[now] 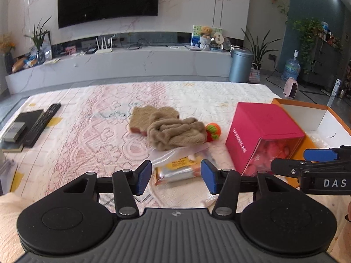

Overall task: Organize soft objects
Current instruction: 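Move both open tools back over the table toward the brown towel, then grasp the brown towel with the right tool and lift it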

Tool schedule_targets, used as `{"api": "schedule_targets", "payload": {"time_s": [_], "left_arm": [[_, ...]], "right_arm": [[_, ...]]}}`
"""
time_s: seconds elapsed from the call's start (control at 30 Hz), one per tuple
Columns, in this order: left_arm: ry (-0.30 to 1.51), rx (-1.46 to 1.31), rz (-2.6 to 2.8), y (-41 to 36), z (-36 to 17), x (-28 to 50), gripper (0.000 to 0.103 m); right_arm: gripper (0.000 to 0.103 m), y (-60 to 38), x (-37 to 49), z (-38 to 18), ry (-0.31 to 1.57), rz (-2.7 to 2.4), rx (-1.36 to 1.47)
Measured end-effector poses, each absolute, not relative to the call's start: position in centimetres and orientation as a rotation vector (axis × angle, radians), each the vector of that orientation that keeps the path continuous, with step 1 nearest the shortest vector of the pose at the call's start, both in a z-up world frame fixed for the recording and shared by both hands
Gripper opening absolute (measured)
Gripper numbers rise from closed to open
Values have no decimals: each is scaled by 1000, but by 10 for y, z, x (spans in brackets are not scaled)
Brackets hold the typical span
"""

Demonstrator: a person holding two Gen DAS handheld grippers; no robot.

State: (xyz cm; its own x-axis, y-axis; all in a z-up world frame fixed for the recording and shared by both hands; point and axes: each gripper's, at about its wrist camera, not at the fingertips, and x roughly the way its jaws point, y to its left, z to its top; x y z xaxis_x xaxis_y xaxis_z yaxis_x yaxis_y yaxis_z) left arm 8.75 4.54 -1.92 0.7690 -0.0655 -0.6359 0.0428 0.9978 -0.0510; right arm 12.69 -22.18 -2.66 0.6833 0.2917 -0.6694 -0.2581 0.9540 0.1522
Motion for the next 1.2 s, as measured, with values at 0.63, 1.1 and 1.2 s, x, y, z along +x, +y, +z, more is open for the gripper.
{"api": "schedule_targets", "payload": {"time_s": [0.63, 1.1, 1.2], "left_arm": [[801, -111, -33, 97, -47, 114, 53], [832, -114, -56, 112, -52, 163, 41], [848, -122, 1, 120, -56, 177, 38]], "right_arm": [[81, -146, 161, -47, 735, 390, -164], [72, -103, 224, -55, 751, 502, -292], [79, -90, 239, -60, 763, 531, -328]]}}
